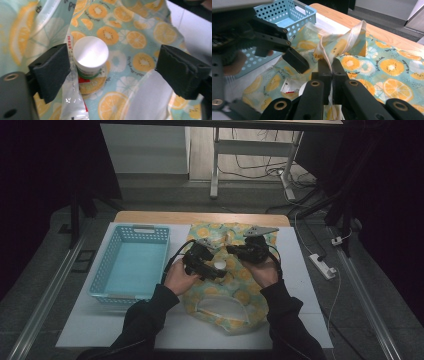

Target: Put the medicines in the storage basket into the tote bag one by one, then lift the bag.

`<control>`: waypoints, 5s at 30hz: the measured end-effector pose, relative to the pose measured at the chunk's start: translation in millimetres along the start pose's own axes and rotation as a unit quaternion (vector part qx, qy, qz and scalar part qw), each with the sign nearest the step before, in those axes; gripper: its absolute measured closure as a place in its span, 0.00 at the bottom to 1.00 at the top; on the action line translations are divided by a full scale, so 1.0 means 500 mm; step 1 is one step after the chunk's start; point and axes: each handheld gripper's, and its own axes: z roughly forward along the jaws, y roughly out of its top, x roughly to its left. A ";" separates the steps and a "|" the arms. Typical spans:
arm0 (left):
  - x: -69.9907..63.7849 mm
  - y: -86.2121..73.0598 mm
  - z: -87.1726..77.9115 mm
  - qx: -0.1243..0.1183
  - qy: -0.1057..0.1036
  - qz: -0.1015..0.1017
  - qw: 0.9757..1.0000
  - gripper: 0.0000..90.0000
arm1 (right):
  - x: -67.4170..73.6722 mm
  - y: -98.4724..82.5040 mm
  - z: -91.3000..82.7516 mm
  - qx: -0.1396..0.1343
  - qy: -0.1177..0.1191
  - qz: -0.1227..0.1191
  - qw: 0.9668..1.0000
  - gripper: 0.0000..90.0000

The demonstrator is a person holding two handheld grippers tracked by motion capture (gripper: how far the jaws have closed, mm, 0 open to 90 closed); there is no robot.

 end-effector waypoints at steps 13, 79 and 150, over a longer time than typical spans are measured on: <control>-0.017 -0.036 -0.029 -0.026 -0.011 0.015 0.999 0.00 | 0.002 -0.001 0.002 0.003 0.000 -0.002 1.000 1.00; -0.045 -0.166 0.089 0.072 0.033 0.053 0.995 0.07 | 0.003 -0.003 0.000 0.005 0.001 -0.003 1.000 1.00; -0.061 -0.065 -0.029 0.022 0.009 -0.019 1.000 0.99 | 0.001 0.019 -0.020 -0.003 0.020 0.004 1.000 1.00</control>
